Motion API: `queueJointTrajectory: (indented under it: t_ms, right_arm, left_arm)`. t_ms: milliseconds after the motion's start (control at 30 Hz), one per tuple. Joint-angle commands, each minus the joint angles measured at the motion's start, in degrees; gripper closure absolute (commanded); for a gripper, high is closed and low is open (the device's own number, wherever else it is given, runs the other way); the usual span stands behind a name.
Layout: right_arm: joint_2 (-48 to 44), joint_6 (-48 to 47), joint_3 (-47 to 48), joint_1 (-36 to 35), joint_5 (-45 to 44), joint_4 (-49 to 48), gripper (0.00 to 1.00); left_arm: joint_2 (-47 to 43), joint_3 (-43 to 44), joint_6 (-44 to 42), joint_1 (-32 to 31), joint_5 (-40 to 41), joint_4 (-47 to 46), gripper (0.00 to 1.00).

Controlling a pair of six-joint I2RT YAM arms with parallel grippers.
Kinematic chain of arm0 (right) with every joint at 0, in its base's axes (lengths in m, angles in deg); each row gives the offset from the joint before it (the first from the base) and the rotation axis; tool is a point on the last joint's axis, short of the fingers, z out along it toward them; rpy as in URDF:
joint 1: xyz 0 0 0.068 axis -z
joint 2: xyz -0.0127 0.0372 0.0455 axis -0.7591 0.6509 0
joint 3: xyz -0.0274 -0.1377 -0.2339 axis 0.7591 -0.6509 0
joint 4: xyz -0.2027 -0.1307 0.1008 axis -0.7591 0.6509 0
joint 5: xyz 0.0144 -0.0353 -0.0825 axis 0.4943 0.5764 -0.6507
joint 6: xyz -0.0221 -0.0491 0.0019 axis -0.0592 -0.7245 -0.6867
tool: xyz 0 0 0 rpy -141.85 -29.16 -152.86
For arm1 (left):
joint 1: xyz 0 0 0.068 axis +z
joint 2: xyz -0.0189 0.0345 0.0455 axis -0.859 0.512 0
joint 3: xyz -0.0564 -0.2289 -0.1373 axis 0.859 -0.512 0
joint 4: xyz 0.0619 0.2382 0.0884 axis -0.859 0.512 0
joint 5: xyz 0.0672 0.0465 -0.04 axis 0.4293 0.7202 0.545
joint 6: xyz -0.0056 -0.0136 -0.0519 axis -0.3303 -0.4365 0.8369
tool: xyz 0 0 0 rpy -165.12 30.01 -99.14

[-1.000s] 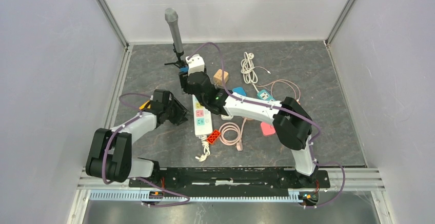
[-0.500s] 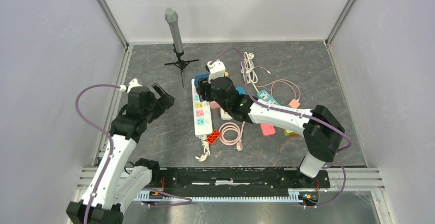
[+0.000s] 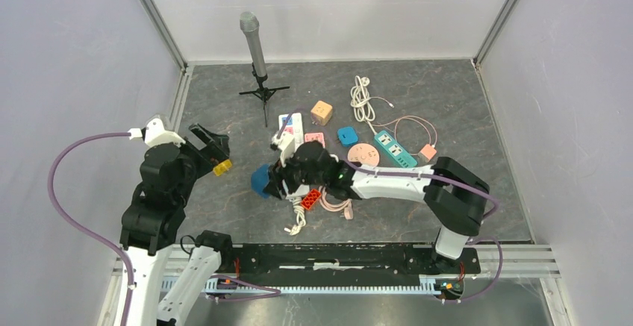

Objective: Pull the plug off the socket

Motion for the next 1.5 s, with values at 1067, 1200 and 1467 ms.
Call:
queueJointTrajectory:
  t_ms: [1067,1200,1467]
  right_arm:
    - [4.6,0.6,4.5,-4.3,-0.8,2.6,0.02]
    - [-4.0,-0.5,-1.1,-4.0,-10.9,2.7,0.02]
    - [-24.7,-9.5,-9.5,-2.8,-52.9,19.0,0.02]
  left_arm:
    - [3.8,2.4,-8.0,0.2,-6.9,-2.1,0.0]
    - [3.1,2.6,-8.8,0.3,-6.3,-2.0,0.0]
    - [0.4,4.0,-11.8,0.2,-6.4,-2.0,0.0]
